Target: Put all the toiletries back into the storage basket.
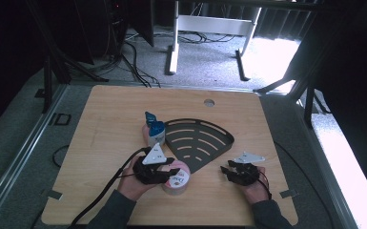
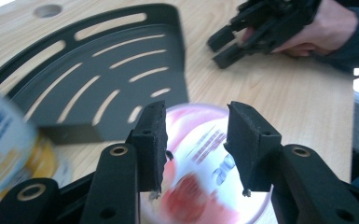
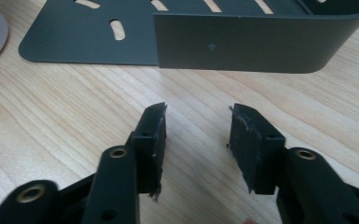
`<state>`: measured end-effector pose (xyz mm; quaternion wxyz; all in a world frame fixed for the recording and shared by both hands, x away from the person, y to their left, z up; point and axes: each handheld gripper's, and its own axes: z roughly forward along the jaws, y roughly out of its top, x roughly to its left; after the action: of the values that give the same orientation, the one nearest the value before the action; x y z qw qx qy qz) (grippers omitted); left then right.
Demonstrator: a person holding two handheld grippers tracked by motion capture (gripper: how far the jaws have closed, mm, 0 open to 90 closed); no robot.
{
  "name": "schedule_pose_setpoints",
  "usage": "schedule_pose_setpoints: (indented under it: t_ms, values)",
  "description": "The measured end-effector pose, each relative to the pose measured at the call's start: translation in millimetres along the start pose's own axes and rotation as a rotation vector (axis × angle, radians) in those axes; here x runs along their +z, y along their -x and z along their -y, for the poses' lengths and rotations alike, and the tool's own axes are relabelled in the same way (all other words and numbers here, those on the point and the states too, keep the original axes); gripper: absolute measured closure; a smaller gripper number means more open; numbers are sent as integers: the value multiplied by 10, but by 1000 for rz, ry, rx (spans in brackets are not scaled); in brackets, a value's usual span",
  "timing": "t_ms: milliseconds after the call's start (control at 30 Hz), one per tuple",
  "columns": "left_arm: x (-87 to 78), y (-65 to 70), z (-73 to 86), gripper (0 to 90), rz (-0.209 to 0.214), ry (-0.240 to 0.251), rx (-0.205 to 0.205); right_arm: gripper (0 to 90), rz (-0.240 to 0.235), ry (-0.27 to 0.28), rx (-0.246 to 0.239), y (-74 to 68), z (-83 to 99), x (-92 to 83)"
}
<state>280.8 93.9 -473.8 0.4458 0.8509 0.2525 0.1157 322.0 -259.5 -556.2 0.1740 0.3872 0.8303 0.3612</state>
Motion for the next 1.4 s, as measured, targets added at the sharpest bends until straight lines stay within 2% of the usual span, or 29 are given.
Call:
schedule_pose_setpoints:
  t_ms: [100,233,433,700,767,900,1133,1400]
  values:
    - [-41,-75,85,546,-36,6,-3,548,-1,-7,4,-3,-7,-2]
    - [-93,-157,200,525,-41,20,-35,550,-43,-1,12,7,1,-11]
    - [-166,-216,352,489,-26,35,-69,513,-71,5,-40,-87,-9,-44]
    - [-209,-297,504,449,-4,47,-90,507,-150,37,-88,-237,-82,-75]
    - [-216,-305,535,440,-12,58,-89,511,-165,42,-111,-286,-101,-88]
    - [-206,-296,567,418,21,62,-67,515,-187,49,-140,-365,-128,-103]
    - [-160,-276,618,393,69,43,-46,504,-206,55,-156,-431,-152,-95]
    - [-76,-227,668,393,123,-30,1,462,-242,56,-174,-522,-200,-58]
